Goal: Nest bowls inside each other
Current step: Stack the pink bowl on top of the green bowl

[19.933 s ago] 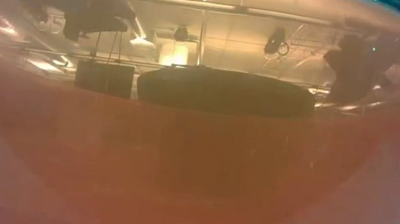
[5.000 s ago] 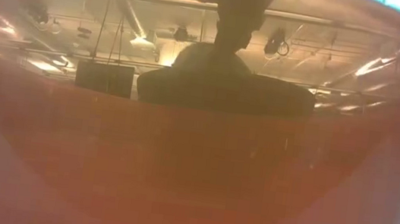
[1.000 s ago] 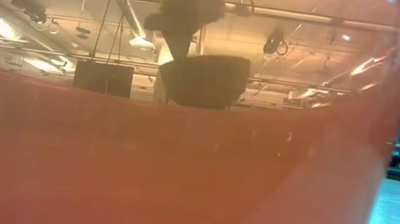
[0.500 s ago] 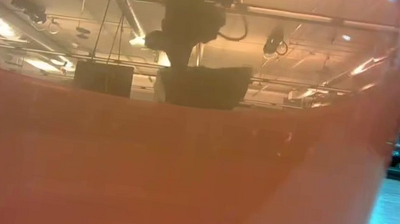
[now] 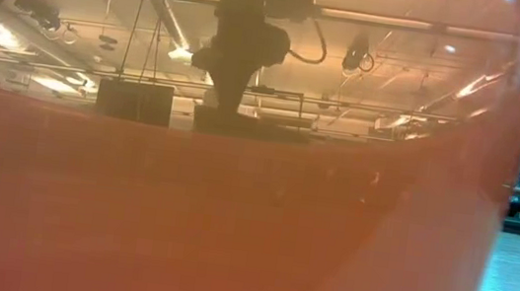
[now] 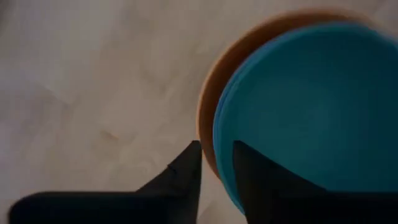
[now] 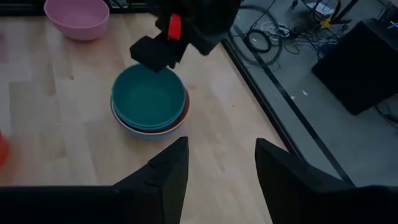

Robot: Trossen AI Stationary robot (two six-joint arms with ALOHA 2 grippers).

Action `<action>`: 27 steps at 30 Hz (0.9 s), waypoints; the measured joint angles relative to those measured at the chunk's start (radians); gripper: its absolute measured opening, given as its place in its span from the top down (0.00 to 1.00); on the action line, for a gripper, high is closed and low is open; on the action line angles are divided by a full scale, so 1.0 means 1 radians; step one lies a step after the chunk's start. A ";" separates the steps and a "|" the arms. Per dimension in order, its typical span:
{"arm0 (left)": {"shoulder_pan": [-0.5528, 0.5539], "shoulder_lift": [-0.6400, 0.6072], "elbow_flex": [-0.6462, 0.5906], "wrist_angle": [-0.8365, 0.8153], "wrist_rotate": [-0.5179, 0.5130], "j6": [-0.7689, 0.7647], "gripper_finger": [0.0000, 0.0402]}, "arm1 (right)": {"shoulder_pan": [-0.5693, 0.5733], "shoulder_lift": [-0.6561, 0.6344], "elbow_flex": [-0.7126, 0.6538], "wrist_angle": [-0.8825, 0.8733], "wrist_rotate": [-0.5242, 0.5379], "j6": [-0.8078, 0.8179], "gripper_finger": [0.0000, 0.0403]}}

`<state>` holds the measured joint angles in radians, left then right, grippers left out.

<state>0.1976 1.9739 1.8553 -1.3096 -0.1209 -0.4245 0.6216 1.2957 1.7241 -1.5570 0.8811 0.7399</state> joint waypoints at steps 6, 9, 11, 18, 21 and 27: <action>-0.042 -0.001 0.139 -0.141 -0.029 0.021 0.61 | 0.000 0.000 0.000 -0.001 0.002 0.001 0.58; -0.093 -0.010 0.180 -0.279 -0.050 0.021 0.57 | 0.001 0.000 0.000 -0.001 -0.007 0.008 0.58; -0.144 -0.048 0.144 -0.241 -0.022 0.030 0.55 | 0.009 0.000 -0.001 -0.003 -0.011 0.015 0.58; -0.330 -0.118 -0.032 -0.265 0.042 -0.093 0.55 | 0.051 -0.001 -0.012 -0.011 -0.010 0.065 0.58; -0.408 -0.147 -0.149 -0.272 0.093 -0.192 0.55 | 0.067 0.001 -0.013 -0.013 -0.007 0.084 0.58; -0.559 -0.225 -0.358 -0.257 0.161 -0.480 0.55 | 0.081 0.001 -0.013 -0.014 0.006 0.098 0.58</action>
<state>-0.3617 1.7493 1.4973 -1.5663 0.0402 -0.9042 0.7025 1.2964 1.7111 -1.5707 0.8871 0.8379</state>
